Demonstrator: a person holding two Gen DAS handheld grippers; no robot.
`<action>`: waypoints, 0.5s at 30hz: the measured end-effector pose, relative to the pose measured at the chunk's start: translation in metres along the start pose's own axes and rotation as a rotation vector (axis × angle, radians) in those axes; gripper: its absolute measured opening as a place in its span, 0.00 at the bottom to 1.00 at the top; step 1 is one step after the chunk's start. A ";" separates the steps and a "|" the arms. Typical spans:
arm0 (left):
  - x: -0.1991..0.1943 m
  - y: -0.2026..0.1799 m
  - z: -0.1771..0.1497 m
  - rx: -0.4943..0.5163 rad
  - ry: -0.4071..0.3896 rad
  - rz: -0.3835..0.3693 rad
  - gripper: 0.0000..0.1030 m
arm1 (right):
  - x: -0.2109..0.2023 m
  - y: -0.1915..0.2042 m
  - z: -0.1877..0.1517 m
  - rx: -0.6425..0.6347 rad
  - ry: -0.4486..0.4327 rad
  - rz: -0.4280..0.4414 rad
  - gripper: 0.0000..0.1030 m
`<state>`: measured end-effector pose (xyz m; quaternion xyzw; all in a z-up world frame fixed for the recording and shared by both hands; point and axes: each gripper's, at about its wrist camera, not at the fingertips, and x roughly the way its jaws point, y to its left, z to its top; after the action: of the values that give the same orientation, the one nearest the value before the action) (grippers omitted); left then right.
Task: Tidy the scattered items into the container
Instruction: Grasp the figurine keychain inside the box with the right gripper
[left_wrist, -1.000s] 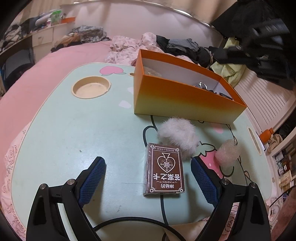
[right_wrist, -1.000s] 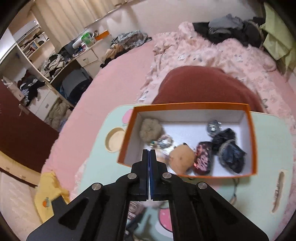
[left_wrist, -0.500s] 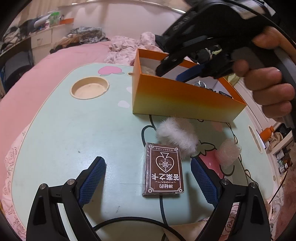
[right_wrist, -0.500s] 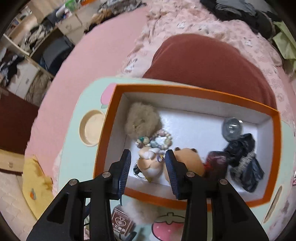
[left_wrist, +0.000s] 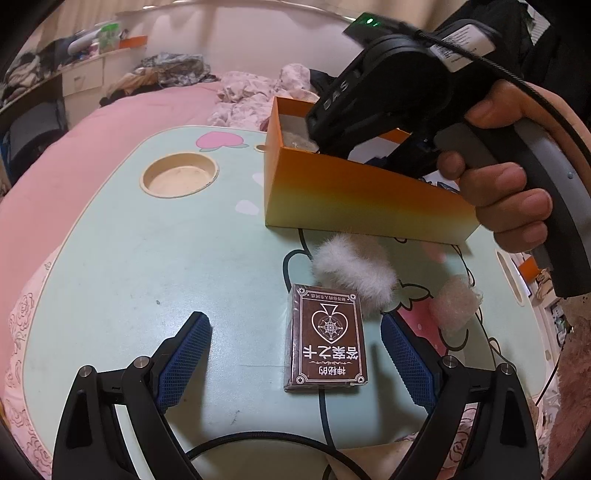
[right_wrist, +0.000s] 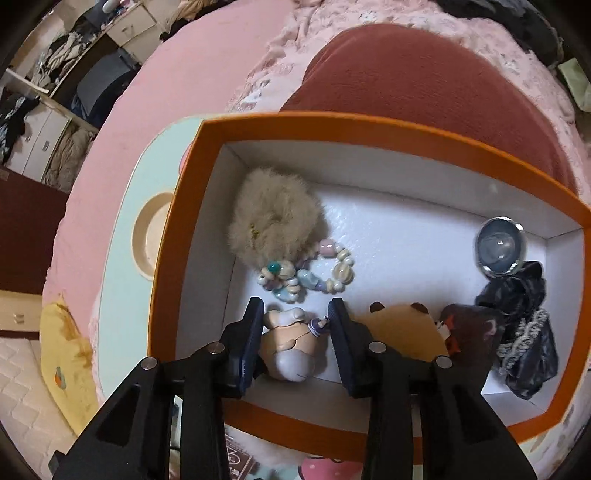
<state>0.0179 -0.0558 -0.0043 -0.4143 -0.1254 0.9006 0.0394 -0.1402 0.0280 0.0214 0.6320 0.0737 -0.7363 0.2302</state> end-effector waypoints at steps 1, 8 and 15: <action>0.000 0.000 0.000 0.000 0.000 0.000 0.91 | -0.005 -0.001 -0.001 0.002 -0.013 0.010 0.36; 0.000 0.000 0.000 0.001 0.000 0.001 0.91 | -0.078 -0.013 -0.029 0.000 -0.188 0.076 0.36; 0.000 0.000 0.000 0.000 0.001 0.002 0.91 | -0.117 -0.029 -0.095 -0.014 -0.326 0.162 0.36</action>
<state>0.0175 -0.0554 -0.0042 -0.4147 -0.1250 0.9005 0.0385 -0.0569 0.1206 0.1107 0.5065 -0.0106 -0.8076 0.3019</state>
